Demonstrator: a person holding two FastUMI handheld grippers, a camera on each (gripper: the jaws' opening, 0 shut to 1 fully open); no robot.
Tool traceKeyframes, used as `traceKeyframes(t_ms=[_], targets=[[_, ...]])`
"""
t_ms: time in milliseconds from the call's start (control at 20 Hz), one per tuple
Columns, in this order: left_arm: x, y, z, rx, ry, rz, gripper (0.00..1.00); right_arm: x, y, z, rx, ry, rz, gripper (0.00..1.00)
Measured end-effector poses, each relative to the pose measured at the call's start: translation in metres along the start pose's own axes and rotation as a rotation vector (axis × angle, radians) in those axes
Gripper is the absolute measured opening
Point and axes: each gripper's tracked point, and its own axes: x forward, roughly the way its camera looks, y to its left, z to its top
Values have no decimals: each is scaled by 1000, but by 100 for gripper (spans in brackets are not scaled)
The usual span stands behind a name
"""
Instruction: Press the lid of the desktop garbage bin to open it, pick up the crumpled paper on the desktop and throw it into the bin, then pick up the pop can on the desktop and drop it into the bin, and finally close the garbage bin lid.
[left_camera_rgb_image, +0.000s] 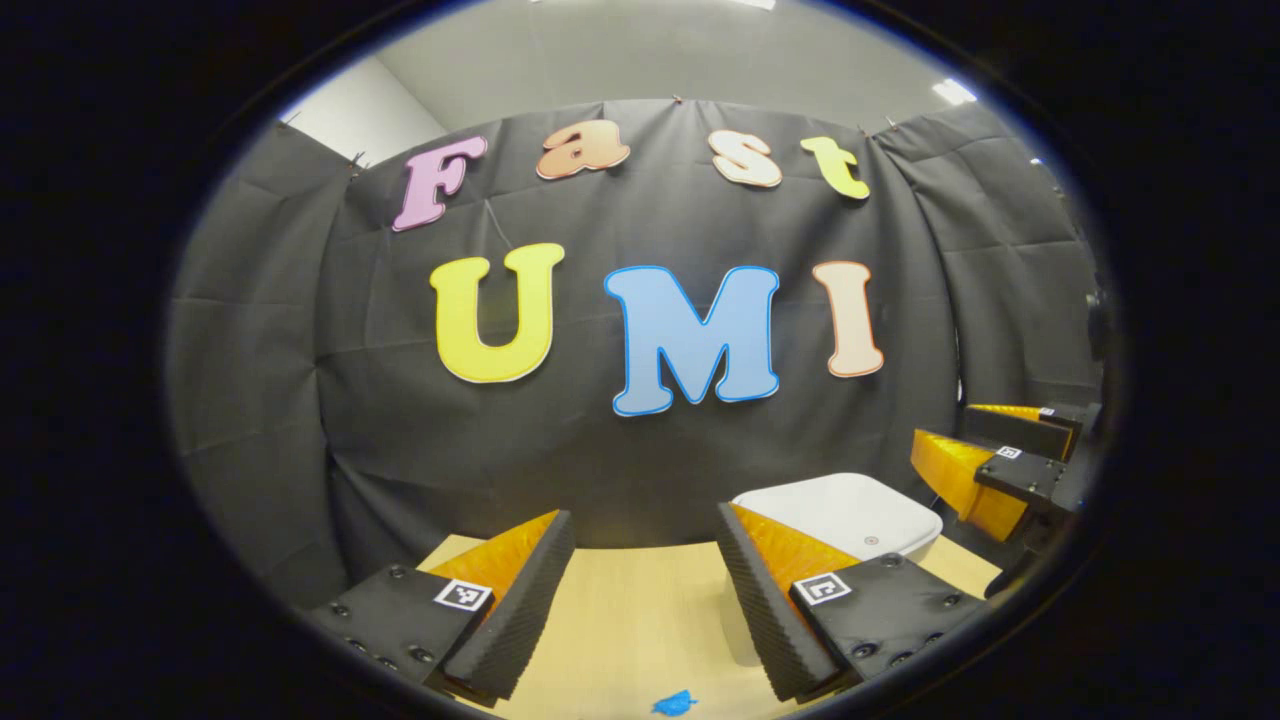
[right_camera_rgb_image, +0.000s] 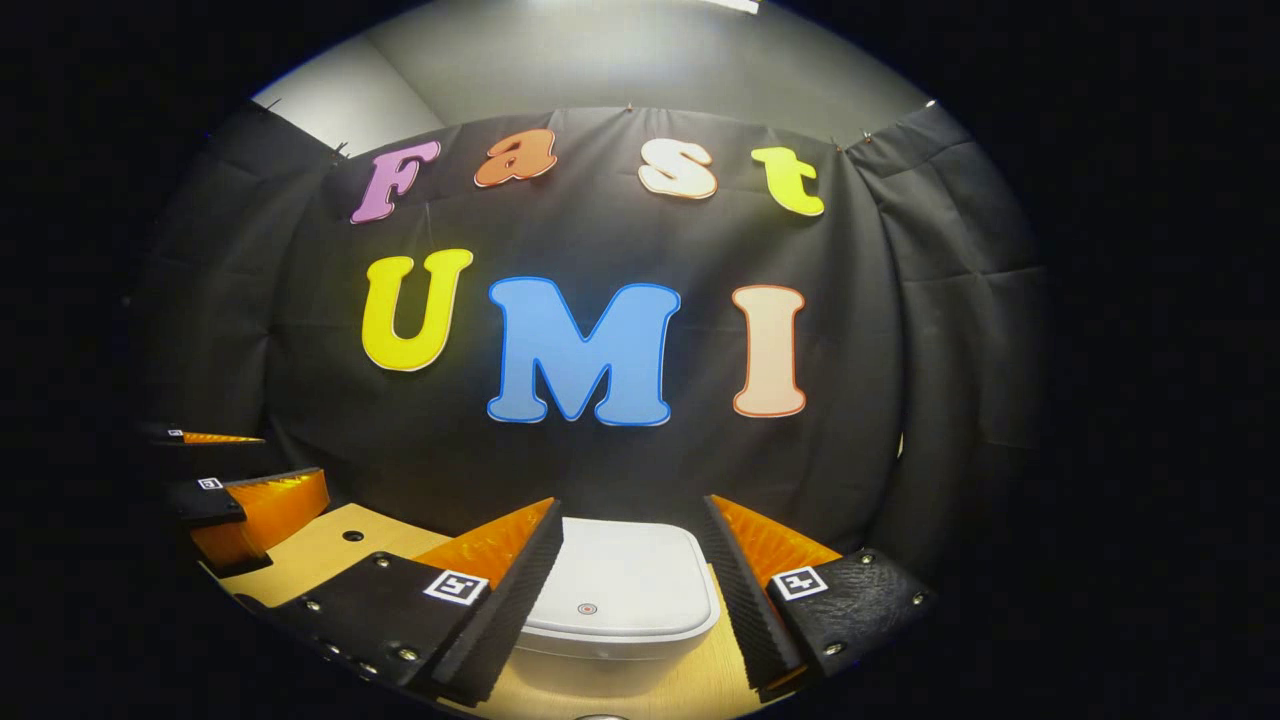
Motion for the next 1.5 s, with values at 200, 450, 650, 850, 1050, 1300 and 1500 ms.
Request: traceKeyframes(t_ms=[200,450,650,850,1050,1300,1500], targets=[[3,-3,0,5,-3,-3,96,4,6,-9,-8,29,29,65],[4,-6,2,6,-9,-6,94,7,8,-27,-5,82,42,29],[5,-7,0,5,-7,-5,95,11,9,-35,10,95,51,6],[6,-8,-1,3,-6,-3,95,14,12,-45,23,118,66,0],[6,-7,1,5,-8,-1,94,20,17,-67,47,184,86,0],[6,-6,-2,2,-4,1,95,24,17,-87,62,241,92,0],[7,-5,-3,3,-2,4,94,23,18,-98,62,270,96,0]])
